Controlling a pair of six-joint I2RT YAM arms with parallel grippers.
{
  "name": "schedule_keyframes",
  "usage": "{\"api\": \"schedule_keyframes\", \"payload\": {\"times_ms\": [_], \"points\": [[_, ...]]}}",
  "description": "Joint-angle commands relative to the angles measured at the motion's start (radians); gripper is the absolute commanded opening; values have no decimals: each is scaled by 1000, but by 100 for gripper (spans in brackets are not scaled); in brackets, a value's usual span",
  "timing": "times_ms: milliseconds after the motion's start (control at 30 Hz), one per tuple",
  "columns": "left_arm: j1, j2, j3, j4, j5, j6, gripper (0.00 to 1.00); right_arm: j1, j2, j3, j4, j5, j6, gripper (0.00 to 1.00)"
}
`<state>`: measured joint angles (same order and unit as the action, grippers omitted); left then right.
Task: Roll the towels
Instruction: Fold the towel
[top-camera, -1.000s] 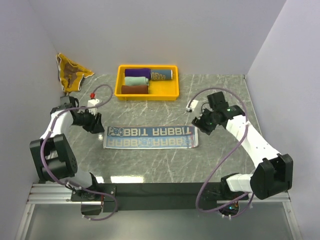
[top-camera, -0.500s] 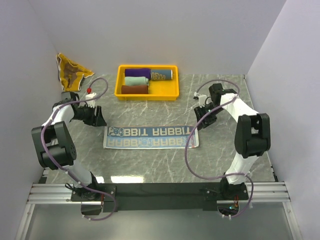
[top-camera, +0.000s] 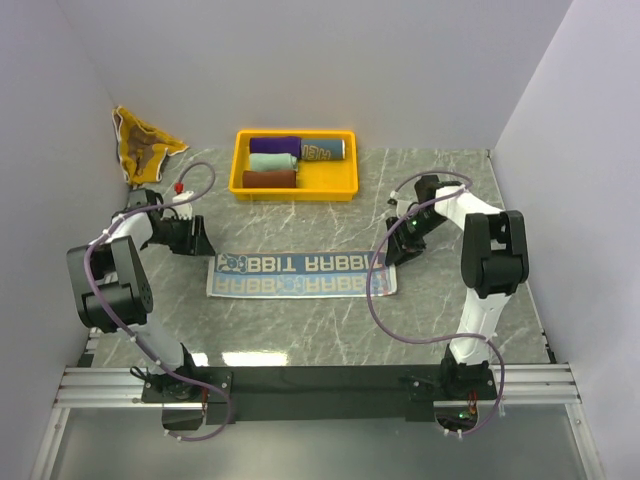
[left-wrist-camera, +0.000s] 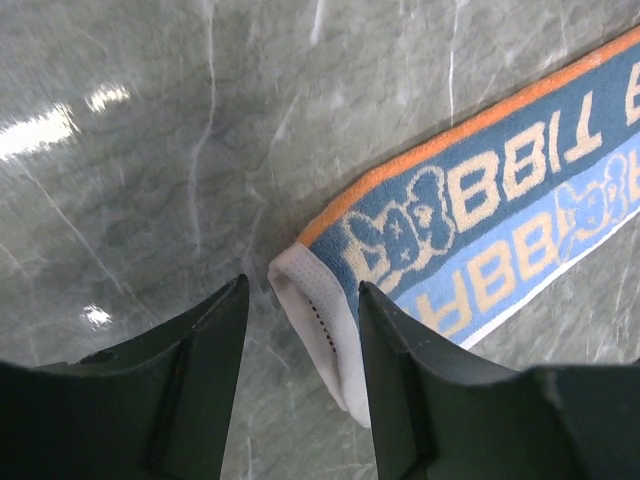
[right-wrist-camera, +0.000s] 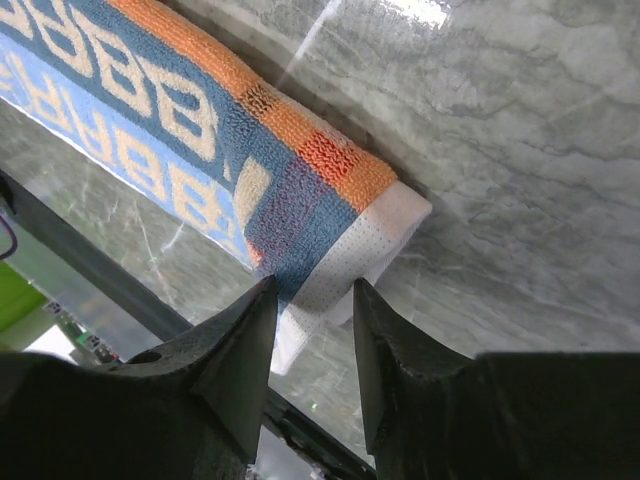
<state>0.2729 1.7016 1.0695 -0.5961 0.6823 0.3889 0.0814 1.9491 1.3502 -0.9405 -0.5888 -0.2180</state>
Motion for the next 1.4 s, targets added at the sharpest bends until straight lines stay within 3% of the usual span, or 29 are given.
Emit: {"api": "schedule_keyframes", "payload": {"times_ms": [0,367,467,567,733,867,1367], "points": [[-4,-5,-9,-17,6,-7,53,0,1,15,8,-42,23,43],[-3,-17,-42,-33,45,-36,50,-20,11,10,57,-46,45,47],[-3,-7,-33,-25,60,-50,45,-28,14,21,66,-72,45,40],[-4,6,-22,-8,86,-70,32,-29,19,26,78,-86,54,20],[-3,26,-10,13,108,-96,15,-46,19,20,101,-94,65,1],[14,33,1,33,105,-114,1,-75,1,1,134,-89,77,0],[23,122,24,147,33,-148,1,-77,51,29,201,-49,111,0]]}}
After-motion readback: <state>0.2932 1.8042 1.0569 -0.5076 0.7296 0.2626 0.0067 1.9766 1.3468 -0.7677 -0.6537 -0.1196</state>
